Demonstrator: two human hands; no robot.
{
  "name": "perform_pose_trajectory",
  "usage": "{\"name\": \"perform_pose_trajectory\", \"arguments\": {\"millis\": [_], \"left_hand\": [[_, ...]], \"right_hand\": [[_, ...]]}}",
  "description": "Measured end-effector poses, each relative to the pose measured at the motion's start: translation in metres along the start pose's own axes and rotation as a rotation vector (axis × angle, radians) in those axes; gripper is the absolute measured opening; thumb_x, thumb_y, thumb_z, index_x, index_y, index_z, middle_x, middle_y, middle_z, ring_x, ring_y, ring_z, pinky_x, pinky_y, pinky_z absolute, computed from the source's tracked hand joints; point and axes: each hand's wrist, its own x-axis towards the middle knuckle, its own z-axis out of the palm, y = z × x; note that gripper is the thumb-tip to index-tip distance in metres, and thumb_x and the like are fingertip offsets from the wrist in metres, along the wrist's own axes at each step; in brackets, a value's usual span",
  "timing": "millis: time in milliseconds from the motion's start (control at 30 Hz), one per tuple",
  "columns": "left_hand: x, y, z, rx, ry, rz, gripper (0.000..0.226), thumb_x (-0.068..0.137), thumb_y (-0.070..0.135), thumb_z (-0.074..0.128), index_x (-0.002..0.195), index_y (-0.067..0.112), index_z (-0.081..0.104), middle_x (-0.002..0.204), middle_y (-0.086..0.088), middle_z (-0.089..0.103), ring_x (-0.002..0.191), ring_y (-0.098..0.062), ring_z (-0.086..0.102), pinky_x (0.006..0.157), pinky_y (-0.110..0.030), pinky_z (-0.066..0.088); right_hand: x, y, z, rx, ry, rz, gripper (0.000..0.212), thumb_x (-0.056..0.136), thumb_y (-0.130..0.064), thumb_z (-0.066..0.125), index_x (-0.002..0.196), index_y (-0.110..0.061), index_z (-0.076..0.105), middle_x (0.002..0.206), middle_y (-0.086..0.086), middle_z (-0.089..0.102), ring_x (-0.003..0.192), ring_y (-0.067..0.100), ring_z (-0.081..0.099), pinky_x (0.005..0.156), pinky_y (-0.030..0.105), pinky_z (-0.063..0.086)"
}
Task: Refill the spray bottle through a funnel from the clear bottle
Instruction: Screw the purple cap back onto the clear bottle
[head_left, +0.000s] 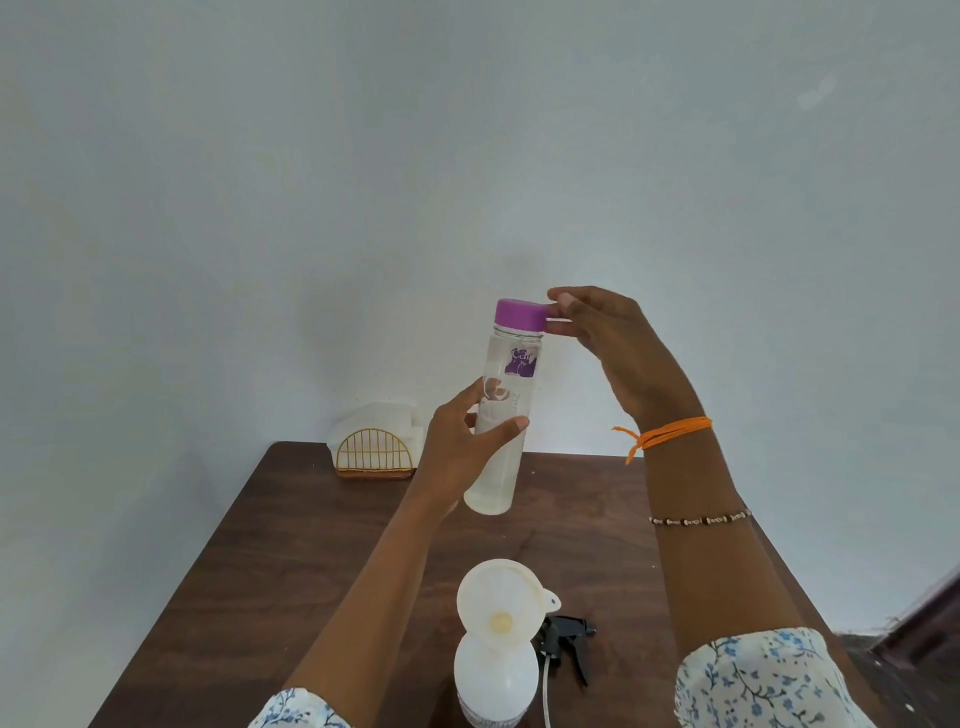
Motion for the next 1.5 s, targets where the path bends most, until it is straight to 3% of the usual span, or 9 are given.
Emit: {"name": "perform_pose_trajectory", "arguments": {"millis": [100,267,400,567,767,967,1167,1367,1500], "left_hand": [[0.001,0.001,0.000,-0.024,0.005,-0.001,0.043,0.081,0.033,0.068,0.117,0.039,0.046,0.124,0.007,0.057,0.100,-0.011,0.055,0.081,-0.029,0.048],[0.002,0.004,0.003,-0.039,0.004,0.025,0.045,0.080,0.034,0.069,0.119,0.038,0.047,0.118,0.013,0.055,0.101,-0.010,0.056,0.083,-0.028,0.048],[0.004,0.006,0.002,-0.035,0.020,0.047,0.044,0.079,0.034,0.070,0.118,0.038,0.049,0.118,0.013,0.057,0.100,-0.011,0.058,0.087,-0.032,0.050],[0.005,0.007,0.000,-0.012,0.044,0.057,0.044,0.079,0.033,0.070,0.118,0.036,0.049,0.128,0.006,0.056,0.104,-0.013,0.056,0.090,-0.036,0.049],[0.004,0.012,0.003,0.049,0.067,0.113,0.049,0.079,0.034,0.070,0.124,0.026,0.051,0.126,0.009,0.055,0.101,-0.008,0.054,0.086,-0.027,0.047],[0.005,0.015,0.001,0.036,0.112,0.119,0.053,0.080,0.031,0.070,0.128,0.024,0.049,0.129,0.005,0.056,0.101,-0.008,0.052,0.085,-0.025,0.044],[0.002,0.017,0.004,0.061,0.092,0.122,0.053,0.080,0.032,0.070,0.127,0.026,0.048,0.130,0.006,0.054,0.101,-0.006,0.051,0.085,-0.023,0.043],[0.005,0.016,-0.003,0.051,0.122,0.110,0.053,0.080,0.033,0.069,0.128,0.025,0.048,0.130,0.005,0.055,0.102,-0.008,0.052,0.084,-0.026,0.045],[0.002,0.018,-0.002,0.054,0.101,0.121,0.051,0.080,0.032,0.068,0.126,0.029,0.047,0.122,0.013,0.052,0.101,-0.006,0.051,0.085,-0.026,0.044]], "right_hand": [[0.002,0.001,-0.001,0.019,0.035,-0.003,0.026,0.096,-0.022,0.047,0.117,-0.010,0.057,0.102,0.002,0.064,0.097,0.015,0.058,0.094,0.031,0.044],[0.001,0.006,0.007,0.073,-0.064,0.022,0.031,0.096,-0.023,0.047,0.126,-0.015,0.051,0.126,0.004,0.057,0.119,0.017,0.051,0.100,0.027,0.038],[-0.002,0.002,0.009,0.114,-0.039,-0.009,0.024,0.096,-0.018,0.047,0.117,-0.013,0.057,0.115,0.002,0.062,0.110,0.016,0.057,0.086,0.019,0.043],[-0.003,-0.002,0.005,0.140,0.095,-0.033,0.019,0.095,-0.015,0.048,0.108,-0.011,0.061,0.087,0.000,0.060,0.086,0.013,0.055,0.091,0.032,0.046],[-0.008,-0.004,0.009,0.153,0.037,-0.056,0.024,0.099,-0.018,0.040,0.111,-0.015,0.061,0.110,0.004,0.065,0.106,0.017,0.060,0.094,0.023,0.045],[-0.011,-0.012,0.006,0.073,0.208,-0.113,0.022,0.096,-0.012,0.044,0.096,-0.009,0.066,0.083,0.005,0.068,0.078,0.011,0.064,0.071,0.012,0.050],[-0.010,-0.014,0.013,0.053,0.083,-0.068,0.032,0.098,-0.017,0.043,0.126,-0.009,0.055,0.126,0.007,0.058,0.116,0.018,0.054,0.100,0.029,0.042],[-0.013,-0.016,0.006,0.158,0.187,-0.094,0.022,0.096,-0.014,0.044,0.105,-0.010,0.064,0.087,0.003,0.068,0.092,0.017,0.063,0.089,0.029,0.047],[-0.007,-0.014,0.009,0.128,0.125,-0.053,0.030,0.098,-0.019,0.043,0.124,-0.009,0.054,0.119,0.006,0.061,0.113,0.019,0.055,0.095,0.027,0.044]]}}
